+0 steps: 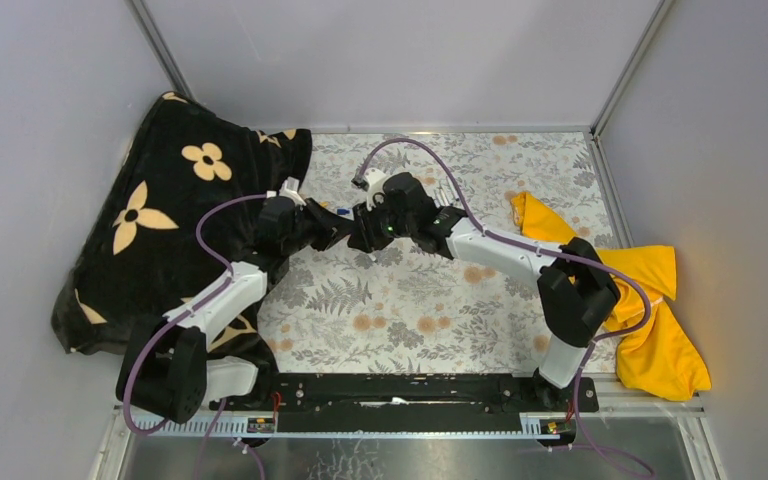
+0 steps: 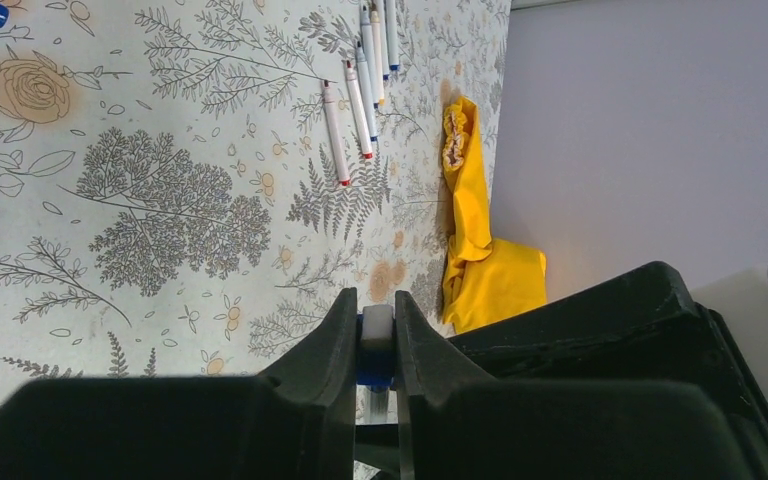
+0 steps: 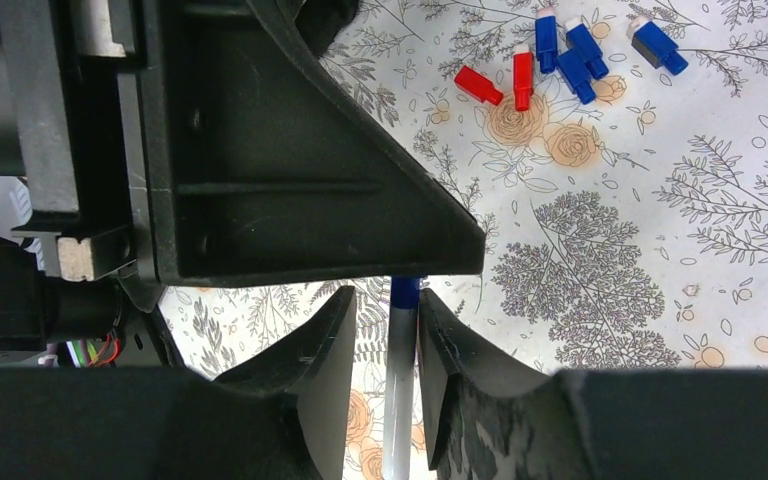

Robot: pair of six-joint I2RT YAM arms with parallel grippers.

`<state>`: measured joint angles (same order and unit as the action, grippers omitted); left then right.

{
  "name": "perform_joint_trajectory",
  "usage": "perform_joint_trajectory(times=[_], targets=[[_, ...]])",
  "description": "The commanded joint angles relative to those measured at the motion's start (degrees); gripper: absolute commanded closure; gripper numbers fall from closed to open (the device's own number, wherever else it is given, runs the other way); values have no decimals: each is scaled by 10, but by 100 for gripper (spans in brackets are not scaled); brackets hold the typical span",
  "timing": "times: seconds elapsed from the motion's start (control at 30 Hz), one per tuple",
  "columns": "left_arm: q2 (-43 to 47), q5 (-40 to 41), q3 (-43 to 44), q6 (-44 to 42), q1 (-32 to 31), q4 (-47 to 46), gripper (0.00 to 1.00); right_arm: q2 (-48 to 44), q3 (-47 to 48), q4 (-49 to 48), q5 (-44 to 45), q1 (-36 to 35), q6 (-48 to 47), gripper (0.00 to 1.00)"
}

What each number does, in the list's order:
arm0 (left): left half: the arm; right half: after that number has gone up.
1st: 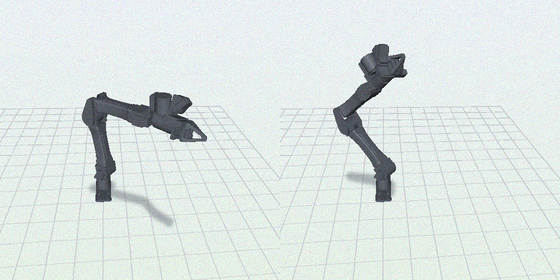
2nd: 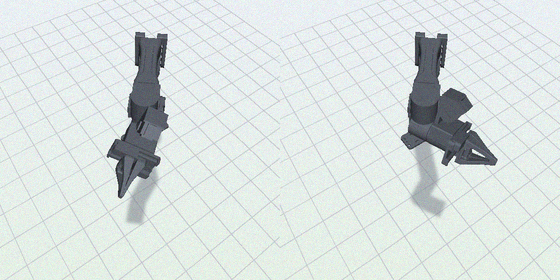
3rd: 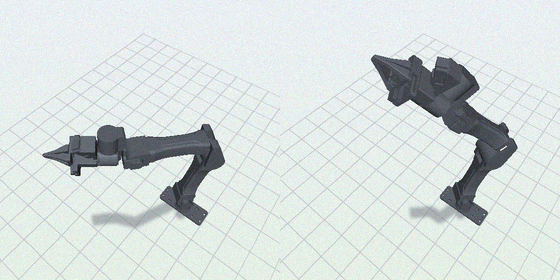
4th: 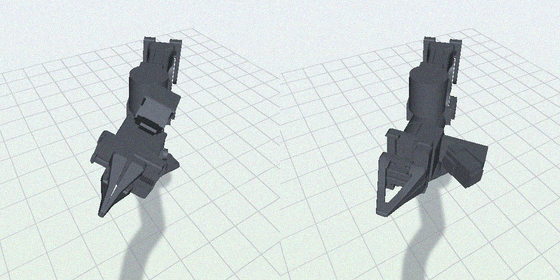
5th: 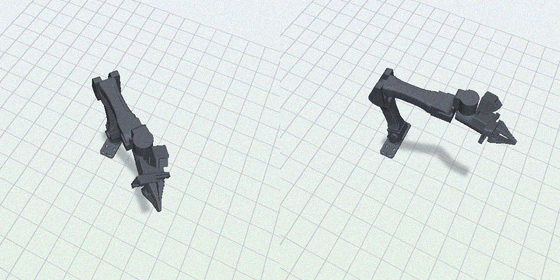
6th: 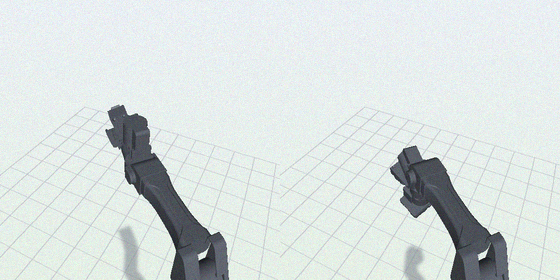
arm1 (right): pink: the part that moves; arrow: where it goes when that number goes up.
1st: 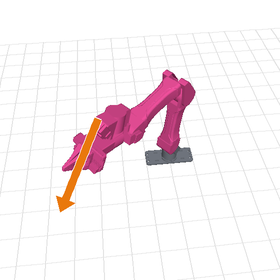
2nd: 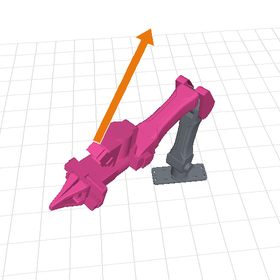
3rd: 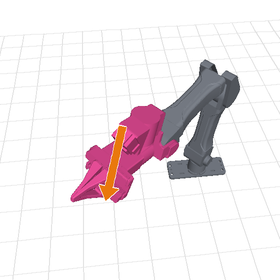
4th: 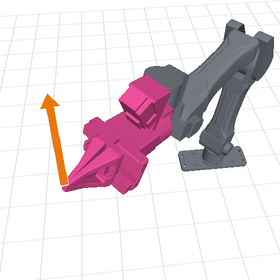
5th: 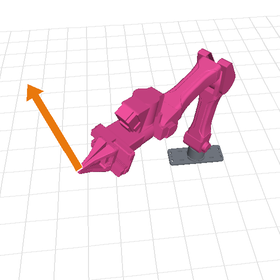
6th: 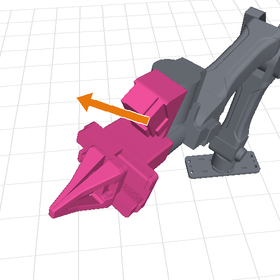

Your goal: Open the pen caps

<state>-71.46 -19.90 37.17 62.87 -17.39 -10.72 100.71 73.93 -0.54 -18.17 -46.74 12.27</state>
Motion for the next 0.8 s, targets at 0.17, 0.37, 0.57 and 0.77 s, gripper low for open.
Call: perform_joint_trajectory(times=[0.17,0.37,0.57,0.77], targets=[[1,-6,25,3,-9,-22,100,14,30,-8,-11,4,-5,98],[-13,25,31,-21,-8,-23,100,12,18,-3,-4,4,-7,100],[-99,3,24,-3,63,-105,100,-19,-39,16,9,7,-1,100],[-134,-9,27,-11,142,-126,100,-75,-145,-28,-3,35,23,100]])
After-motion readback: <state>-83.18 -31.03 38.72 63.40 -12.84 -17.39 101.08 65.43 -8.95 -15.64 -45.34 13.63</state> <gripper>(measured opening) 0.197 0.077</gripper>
